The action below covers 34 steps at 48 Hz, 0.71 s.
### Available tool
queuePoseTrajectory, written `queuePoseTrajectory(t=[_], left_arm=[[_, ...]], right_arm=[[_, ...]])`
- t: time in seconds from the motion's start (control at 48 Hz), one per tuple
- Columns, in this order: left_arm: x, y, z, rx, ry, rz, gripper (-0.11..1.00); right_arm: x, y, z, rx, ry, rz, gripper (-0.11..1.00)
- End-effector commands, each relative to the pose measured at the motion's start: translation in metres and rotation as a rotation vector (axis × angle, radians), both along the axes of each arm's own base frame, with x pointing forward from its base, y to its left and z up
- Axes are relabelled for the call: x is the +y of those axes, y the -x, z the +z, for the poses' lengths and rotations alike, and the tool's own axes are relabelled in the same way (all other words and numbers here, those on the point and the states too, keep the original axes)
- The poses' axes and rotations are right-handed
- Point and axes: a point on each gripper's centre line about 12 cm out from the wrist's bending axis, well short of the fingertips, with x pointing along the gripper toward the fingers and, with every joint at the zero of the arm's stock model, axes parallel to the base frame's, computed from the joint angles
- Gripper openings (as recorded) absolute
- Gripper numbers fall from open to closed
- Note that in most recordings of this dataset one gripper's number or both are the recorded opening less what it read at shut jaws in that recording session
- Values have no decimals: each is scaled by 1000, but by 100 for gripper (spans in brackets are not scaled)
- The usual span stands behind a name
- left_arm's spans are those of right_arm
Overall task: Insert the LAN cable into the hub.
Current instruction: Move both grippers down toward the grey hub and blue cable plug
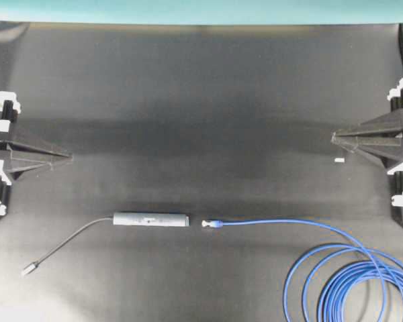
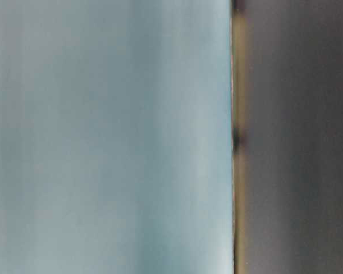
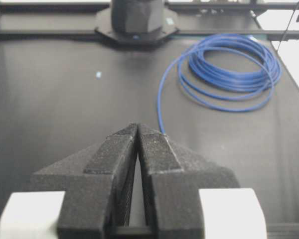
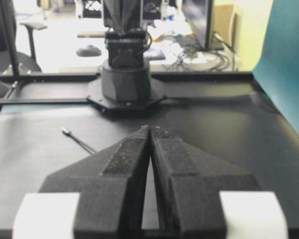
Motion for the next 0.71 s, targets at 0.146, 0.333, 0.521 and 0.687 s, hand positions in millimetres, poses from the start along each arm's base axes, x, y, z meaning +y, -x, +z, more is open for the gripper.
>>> queuePoseTrajectory(t=[0.146,0.333,0.521,0.687], left_arm=[[-9,-27,11,152,-20,-42,0],[-19,-39,0,338,-35,-78,0],[-24,-51,-21,426,7,-87,0],[-28,-65,-36,414,30,-98,0]], right_arm=[[5,-24,-11,196,-163,14,0],[21,-51,-33,448,-197,54,0],[41,-73,-65,679,-145,102,0],[49,-94,-89,807,-88,112,0]])
